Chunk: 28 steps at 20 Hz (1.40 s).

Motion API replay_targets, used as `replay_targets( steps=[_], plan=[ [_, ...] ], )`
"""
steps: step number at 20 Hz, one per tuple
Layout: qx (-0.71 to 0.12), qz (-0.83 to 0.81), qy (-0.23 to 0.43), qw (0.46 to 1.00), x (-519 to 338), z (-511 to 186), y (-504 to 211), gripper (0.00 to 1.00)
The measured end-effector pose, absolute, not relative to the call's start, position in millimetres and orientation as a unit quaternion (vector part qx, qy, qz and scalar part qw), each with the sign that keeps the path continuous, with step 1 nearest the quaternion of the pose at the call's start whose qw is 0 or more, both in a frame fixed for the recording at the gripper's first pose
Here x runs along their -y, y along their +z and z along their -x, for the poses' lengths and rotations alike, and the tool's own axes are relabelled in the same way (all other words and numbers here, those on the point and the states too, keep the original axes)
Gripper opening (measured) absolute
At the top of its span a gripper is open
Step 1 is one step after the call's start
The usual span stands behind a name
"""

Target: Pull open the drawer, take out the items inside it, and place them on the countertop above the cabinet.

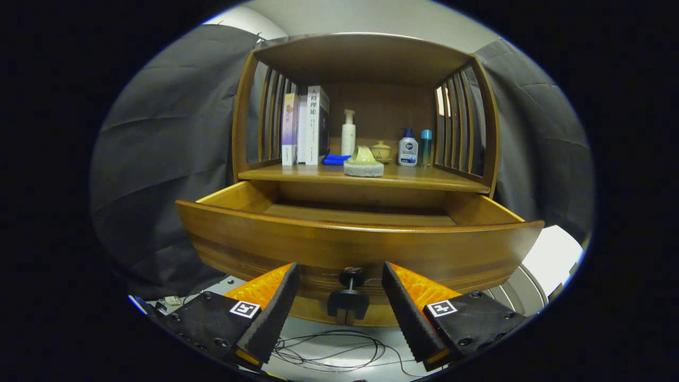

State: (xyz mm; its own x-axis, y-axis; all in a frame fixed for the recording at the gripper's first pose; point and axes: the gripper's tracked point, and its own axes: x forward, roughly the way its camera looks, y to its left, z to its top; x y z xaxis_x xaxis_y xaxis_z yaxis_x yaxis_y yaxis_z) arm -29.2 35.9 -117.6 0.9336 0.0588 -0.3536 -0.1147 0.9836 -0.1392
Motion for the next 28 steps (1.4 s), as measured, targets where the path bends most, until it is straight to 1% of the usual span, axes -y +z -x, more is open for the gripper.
replay_targets(
  steps=[3, 4, 9, 28],
  plan=[
    [-0.188, 0.076, 0.028, 0.979, -30.7, 23.9, -122.4, 0.98],
    [-0.185, 0.078, 0.025, 0.979, -32.1, 23.3, -122.7, 0.96],
    [-0.184, 0.085, 0.02, 0.979, -32.3, 20.3, -125.3, 0.96],
    [-0.171, 0.071, -0.001, 0.983, -30.2, -36.3, -126.4, 0.96]
  ],
)
